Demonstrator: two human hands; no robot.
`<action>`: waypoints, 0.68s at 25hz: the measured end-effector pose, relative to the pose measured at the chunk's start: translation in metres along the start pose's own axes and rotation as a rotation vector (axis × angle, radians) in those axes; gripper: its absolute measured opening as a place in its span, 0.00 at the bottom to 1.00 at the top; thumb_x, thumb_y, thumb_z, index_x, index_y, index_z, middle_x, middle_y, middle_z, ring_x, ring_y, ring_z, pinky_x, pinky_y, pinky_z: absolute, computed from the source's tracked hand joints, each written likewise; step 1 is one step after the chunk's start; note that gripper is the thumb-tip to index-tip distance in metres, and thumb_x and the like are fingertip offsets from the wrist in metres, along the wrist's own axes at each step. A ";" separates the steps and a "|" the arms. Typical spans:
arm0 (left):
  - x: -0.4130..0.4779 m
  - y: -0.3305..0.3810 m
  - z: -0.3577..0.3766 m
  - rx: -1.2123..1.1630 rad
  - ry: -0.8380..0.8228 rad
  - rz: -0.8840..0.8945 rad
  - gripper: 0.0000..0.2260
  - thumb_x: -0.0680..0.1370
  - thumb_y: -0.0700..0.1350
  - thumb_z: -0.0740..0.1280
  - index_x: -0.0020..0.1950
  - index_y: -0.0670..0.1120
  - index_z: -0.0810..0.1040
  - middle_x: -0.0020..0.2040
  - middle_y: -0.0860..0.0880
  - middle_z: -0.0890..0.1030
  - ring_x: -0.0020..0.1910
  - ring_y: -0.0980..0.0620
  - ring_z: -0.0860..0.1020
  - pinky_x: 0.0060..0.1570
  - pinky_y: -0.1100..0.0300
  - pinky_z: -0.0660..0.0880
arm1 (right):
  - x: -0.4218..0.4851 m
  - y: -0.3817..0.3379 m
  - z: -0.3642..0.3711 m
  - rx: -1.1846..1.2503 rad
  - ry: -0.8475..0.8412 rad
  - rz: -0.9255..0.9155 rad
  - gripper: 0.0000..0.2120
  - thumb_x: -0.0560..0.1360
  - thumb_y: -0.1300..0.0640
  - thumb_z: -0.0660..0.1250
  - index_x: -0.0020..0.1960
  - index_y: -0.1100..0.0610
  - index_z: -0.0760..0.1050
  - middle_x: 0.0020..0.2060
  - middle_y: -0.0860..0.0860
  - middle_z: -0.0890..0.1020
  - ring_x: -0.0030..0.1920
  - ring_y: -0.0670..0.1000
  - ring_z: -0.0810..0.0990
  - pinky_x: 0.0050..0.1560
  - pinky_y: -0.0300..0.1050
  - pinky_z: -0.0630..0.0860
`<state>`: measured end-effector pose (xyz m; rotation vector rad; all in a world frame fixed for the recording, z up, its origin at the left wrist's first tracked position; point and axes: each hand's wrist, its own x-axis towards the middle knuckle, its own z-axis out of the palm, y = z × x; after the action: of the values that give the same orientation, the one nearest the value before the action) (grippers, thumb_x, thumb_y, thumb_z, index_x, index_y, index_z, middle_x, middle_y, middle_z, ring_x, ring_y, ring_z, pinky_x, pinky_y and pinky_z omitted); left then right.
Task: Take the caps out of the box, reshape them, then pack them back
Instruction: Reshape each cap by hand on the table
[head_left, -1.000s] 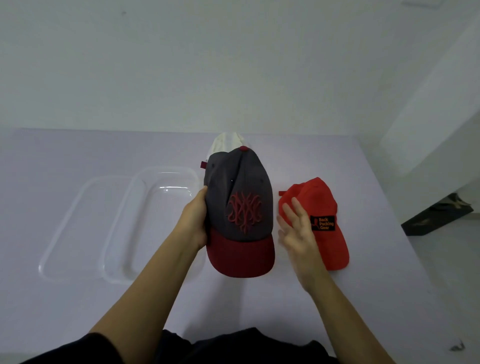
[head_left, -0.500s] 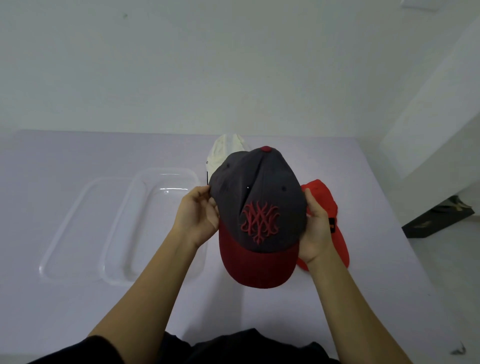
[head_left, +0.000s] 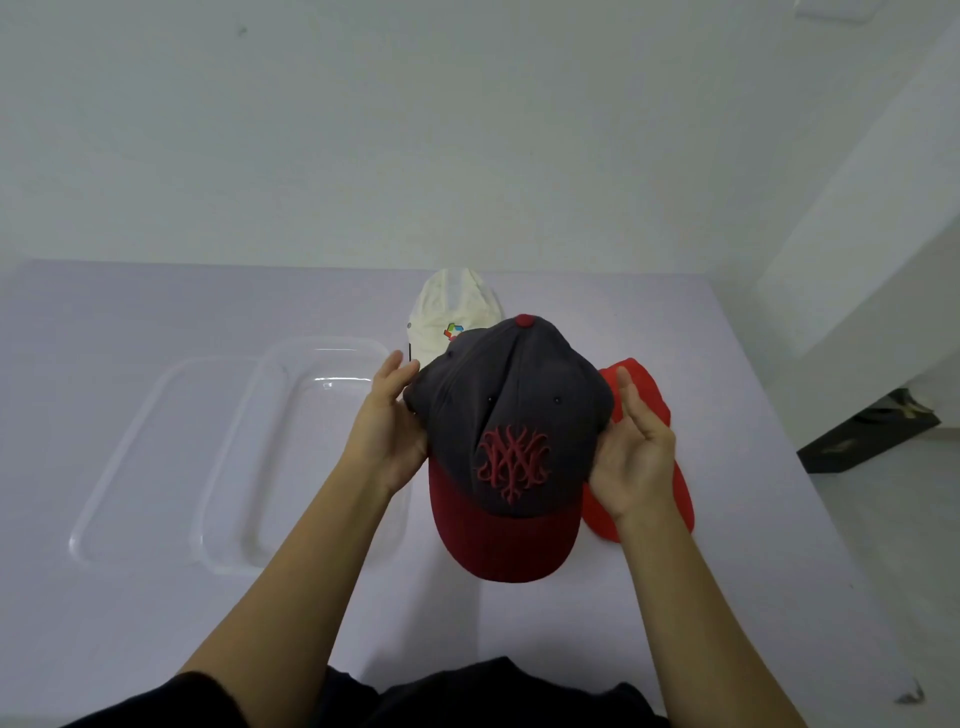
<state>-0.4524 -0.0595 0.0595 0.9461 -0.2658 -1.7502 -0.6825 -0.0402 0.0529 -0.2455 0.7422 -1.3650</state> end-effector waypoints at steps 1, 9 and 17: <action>0.000 0.002 -0.003 0.062 -0.036 0.013 0.24 0.75 0.46 0.66 0.71 0.47 0.68 0.67 0.44 0.74 0.65 0.42 0.74 0.56 0.47 0.75 | -0.001 -0.003 -0.001 -0.029 -0.019 -0.014 0.25 0.70 0.54 0.64 0.67 0.52 0.70 0.57 0.54 0.81 0.56 0.53 0.80 0.53 0.49 0.80; -0.010 0.020 -0.018 0.686 -0.389 -0.015 0.41 0.59 0.57 0.79 0.66 0.41 0.74 0.61 0.43 0.79 0.58 0.46 0.79 0.50 0.58 0.78 | 0.000 -0.016 -0.006 -0.511 -0.228 -0.033 0.33 0.54 0.51 0.82 0.57 0.53 0.78 0.54 0.49 0.83 0.54 0.48 0.82 0.48 0.39 0.79; -0.006 0.020 -0.031 0.976 -0.364 -0.085 0.21 0.64 0.59 0.74 0.42 0.41 0.85 0.41 0.46 0.82 0.43 0.52 0.79 0.47 0.62 0.77 | 0.000 -0.016 -0.026 -0.946 -0.340 0.068 0.30 0.58 0.36 0.76 0.55 0.50 0.81 0.56 0.50 0.83 0.59 0.49 0.80 0.53 0.41 0.77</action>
<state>-0.4154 -0.0538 0.0541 1.2967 -1.4218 -1.8595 -0.7111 -0.0369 0.0419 -1.1533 1.0473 -0.7876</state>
